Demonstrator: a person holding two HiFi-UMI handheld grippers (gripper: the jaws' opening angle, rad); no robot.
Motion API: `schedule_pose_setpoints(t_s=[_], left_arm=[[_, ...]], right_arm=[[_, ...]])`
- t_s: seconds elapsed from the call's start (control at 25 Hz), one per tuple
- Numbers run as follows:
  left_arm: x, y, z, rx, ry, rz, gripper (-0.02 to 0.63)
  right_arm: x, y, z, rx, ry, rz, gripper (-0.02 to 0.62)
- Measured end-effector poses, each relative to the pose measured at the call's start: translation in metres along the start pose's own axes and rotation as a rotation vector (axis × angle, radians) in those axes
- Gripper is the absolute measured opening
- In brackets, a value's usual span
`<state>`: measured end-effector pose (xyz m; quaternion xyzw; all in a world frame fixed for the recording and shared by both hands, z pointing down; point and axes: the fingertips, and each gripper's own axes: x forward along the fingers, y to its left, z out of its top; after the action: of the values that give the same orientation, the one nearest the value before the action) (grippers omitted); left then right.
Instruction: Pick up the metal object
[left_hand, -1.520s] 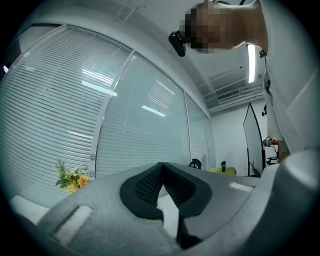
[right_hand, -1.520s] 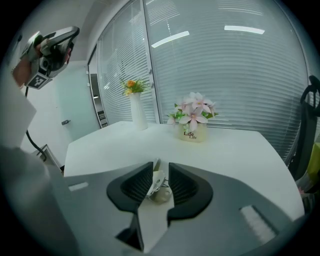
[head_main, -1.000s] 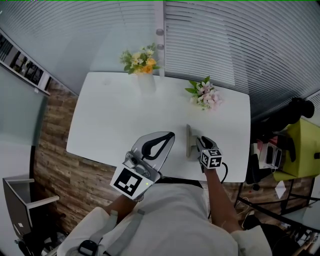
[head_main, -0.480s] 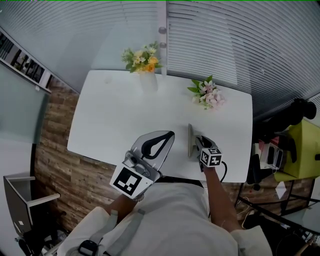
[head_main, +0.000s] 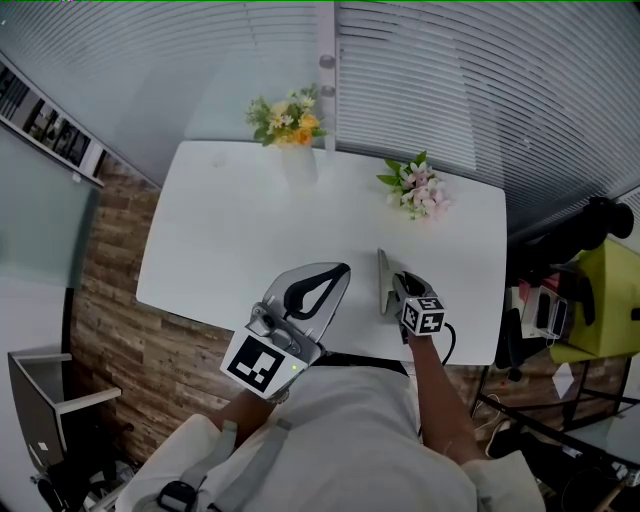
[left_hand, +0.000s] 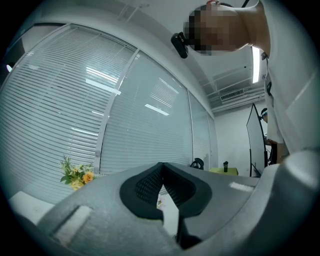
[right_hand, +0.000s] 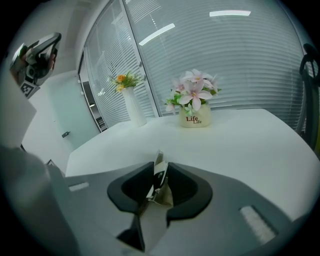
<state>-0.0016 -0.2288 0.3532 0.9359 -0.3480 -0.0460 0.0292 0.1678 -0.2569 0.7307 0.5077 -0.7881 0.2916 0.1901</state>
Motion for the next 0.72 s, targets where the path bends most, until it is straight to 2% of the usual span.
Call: schedule_pose_setpoints(t_s=[0.4, 0.72], left_arm=[[-0.006, -0.002, 0.000, 0.001, 0.001, -0.004, 0.006], [-0.011, -0.006, 0.002, 0.008, -0.003, -0.008, 0.006]], right_arm=[[-0.008, 0.019, 0.018, 0.041, -0.077, 0.075, 0.011], [-0.016, 0.026, 0.021, 0.023, -0.091, 0.079, 0.011]])
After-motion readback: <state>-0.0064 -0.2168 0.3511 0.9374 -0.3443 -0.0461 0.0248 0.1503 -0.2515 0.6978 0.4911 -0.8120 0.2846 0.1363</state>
